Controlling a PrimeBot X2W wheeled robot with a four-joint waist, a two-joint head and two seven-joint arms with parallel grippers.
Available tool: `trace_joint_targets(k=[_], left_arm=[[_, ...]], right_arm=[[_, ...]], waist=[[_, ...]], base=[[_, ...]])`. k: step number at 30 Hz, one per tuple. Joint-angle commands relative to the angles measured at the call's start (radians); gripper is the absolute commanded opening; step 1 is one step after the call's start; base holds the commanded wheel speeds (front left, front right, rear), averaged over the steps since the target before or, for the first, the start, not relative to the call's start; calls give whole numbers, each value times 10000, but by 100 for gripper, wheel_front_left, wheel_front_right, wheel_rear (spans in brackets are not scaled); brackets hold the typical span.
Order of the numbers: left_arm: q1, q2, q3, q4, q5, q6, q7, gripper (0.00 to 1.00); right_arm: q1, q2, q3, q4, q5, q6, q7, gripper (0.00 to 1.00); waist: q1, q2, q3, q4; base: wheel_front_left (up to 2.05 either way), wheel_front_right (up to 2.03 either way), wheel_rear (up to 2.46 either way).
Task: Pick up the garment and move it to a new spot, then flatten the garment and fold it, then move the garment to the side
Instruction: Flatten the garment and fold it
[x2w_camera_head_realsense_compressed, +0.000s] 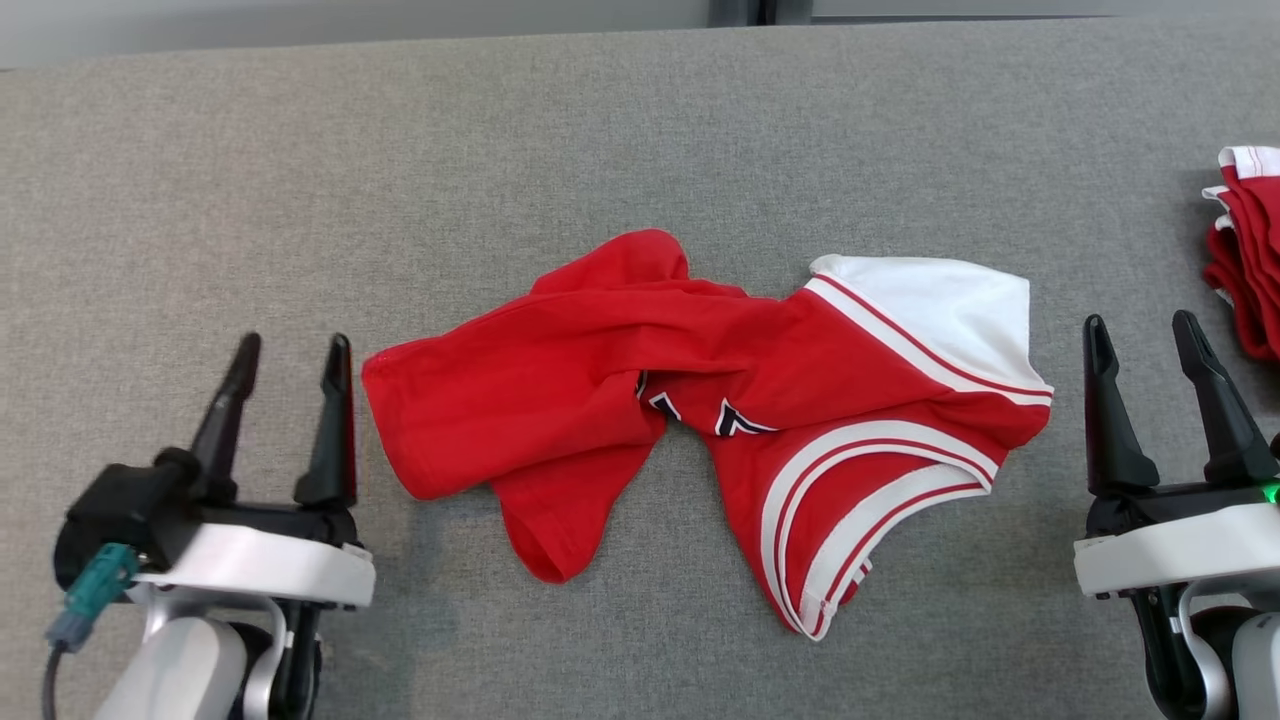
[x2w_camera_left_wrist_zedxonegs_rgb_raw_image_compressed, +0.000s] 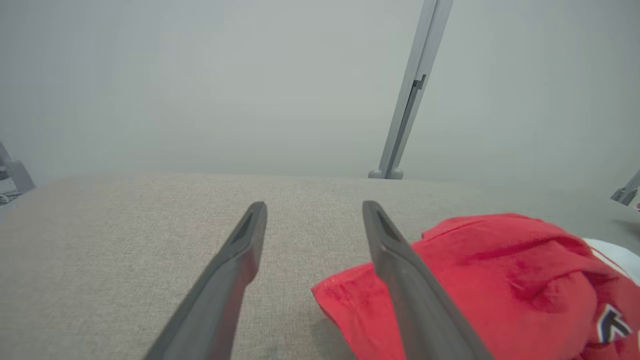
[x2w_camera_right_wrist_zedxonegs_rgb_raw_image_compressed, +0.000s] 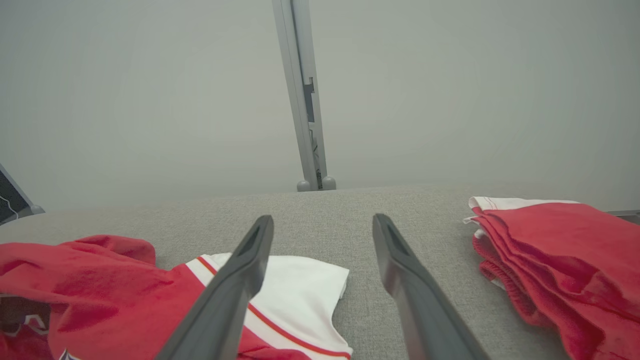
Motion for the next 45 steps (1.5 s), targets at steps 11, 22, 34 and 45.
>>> trace_joint_targets(k=[11, 22, 34, 45], left_arm=[[460, 167, 1363, -1074, 407, 238, -337, 100], [706, 197, 1344, -1150, 509, 104, -349, 100], [563, 210, 1228, -1213, 427, 102, -253, 100], [278, 185, 1073, -1128, 476, 4, -253, 100]], right_arm=[[157, -50, -76, -227, -203, 3, 170, 100], [155, -50, -82, -205, -285, 3, 265, 100], [-608, -306, -212, 498, -318, 3, 786, 100], [-1848, -813, 48, 3185, 610, 3, 1462, 100]], waist=[[0, 0, -275, 180], [0, 0, -270, 275], [0, 0, -79, 331], [0, 0, 229, 545]], base=[[0, 0, 0], [0, 0, 0], [0, 0, 0], [0, 0, 0]])
